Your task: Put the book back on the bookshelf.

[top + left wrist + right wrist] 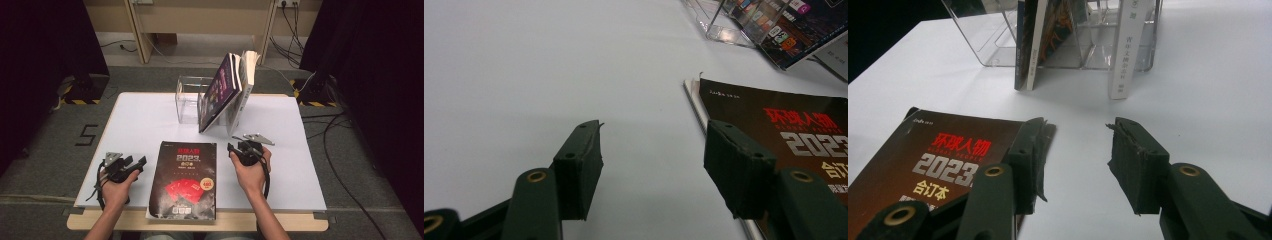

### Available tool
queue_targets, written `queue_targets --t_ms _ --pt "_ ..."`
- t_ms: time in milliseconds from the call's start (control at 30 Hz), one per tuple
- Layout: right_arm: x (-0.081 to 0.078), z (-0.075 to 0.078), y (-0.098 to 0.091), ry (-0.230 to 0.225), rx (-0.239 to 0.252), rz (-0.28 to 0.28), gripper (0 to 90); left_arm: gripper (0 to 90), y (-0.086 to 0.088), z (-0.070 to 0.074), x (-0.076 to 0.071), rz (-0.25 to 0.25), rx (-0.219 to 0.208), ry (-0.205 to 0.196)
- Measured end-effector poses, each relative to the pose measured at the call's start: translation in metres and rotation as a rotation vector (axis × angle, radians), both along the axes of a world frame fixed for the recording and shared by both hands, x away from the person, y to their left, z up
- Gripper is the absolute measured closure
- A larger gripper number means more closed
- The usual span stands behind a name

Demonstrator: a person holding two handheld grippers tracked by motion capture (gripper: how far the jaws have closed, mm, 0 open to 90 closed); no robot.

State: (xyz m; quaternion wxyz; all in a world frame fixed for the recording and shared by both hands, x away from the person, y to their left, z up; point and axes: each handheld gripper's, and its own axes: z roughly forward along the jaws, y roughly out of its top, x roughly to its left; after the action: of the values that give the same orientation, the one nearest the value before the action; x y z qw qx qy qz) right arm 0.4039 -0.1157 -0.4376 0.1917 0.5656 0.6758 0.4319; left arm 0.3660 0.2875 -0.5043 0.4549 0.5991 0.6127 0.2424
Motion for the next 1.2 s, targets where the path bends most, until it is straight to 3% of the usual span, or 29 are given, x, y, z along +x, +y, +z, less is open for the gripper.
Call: queue_targets --t_ms 400,633,933,1200 --pt "0.0 -0.004 0.0 0.014 -0.002 0.005 56.8 39.5 0.0 0.0 0.0 -0.007 0.001 0.0" --pt "0.004 -0.009 0.005 0.034 -0.003 0.017 56.8 39.5 -0.003 0.001 0.0 -0.026 -0.031 -0.003" --pt "0.009 -0.015 0.012 0.076 0.003 0.038 56.7 39.5 -0.018 0.005 0.001 -0.096 -0.027 -0.009" --pt "0.026 -0.02 0.03 0.106 -0.026 0.062 56.7 40.2 -0.029 0.003 0.003 -0.15 -0.018 0.027"
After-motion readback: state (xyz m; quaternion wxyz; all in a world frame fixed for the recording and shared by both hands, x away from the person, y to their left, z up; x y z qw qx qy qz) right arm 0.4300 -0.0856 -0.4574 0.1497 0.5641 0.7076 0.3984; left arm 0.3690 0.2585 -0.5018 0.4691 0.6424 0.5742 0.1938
